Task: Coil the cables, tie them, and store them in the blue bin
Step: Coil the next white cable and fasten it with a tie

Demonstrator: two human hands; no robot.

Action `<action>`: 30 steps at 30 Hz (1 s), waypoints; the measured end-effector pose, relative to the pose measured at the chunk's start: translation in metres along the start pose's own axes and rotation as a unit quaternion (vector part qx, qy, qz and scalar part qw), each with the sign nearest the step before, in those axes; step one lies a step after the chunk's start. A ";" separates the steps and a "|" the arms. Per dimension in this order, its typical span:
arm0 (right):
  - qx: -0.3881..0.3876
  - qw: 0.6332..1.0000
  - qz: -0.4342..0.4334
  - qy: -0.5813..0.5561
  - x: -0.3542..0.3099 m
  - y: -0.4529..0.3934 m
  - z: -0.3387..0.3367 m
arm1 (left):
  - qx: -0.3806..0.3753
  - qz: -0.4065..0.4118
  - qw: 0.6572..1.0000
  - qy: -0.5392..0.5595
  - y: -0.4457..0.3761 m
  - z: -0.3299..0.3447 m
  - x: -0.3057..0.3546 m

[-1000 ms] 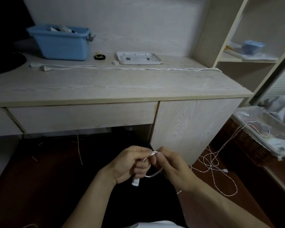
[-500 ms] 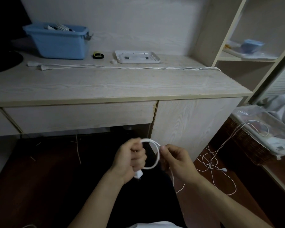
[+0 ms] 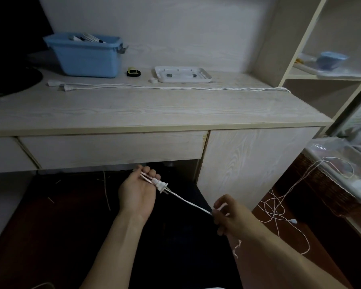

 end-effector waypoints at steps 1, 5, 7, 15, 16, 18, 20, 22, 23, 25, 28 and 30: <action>-0.007 0.999 -0.020 0.039 -0.002 0.000 0.004 | -0.008 0.022 0.999 -0.028 0.000 0.000 0.001; -0.075 0.981 -0.124 0.128 -0.015 0.009 0.025 | -0.083 0.139 0.954 -0.252 0.014 0.004 0.003; -0.101 0.974 -0.142 0.148 -0.018 0.011 0.032 | -0.131 0.193 0.903 -0.362 0.023 0.007 0.002; -0.022 0.970 -0.229 0.075 -0.029 0.014 0.021 | -0.371 -0.018 0.674 -0.639 0.038 0.002 -0.038; 0.015 0.972 -0.230 0.054 -0.030 0.011 0.016 | -0.395 -0.052 0.651 -0.647 0.043 0.000 -0.042; 0.070 0.975 -0.212 0.006 -0.027 0.006 0.007 | -0.398 -0.118 0.643 -0.643 0.050 -0.002 -0.046; 0.096 0.977 -0.186 -0.039 -0.021 0.003 0.002 | -0.367 -0.172 0.676 -0.615 0.053 0.000 -0.045; 0.122 0.977 -0.171 -0.035 -0.020 0.003 0.001 | -0.357 -0.177 0.722 -0.566 0.056 0.009 -0.042; 0.127 0.977 -0.165 -0.039 -0.021 0.004 0.002 | -0.362 -0.172 0.745 -0.533 0.057 0.014 -0.041; 0.102 0.977 -0.151 -0.108 -0.025 0.005 0.006 | -0.377 -0.176 0.791 -0.449 0.061 0.023 -0.041; 0.030 0.960 -0.170 -0.221 -0.032 0.006 0.013 | -0.361 -0.201 0.849 -0.329 0.066 0.027 -0.040; -0.012 0.947 -0.191 -0.257 -0.037 0.009 0.016 | -0.335 -0.205 0.869 -0.302 0.066 0.027 -0.042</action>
Point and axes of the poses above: each hand's wrist, its own y-axis away from the middle knuckle, its own z-axis out of the palm, x = y × z, the point moved 5 cm from there along -y, towards the middle knuckle, and after that the axes turned 11 degrees about z, right-handed, at the moved point
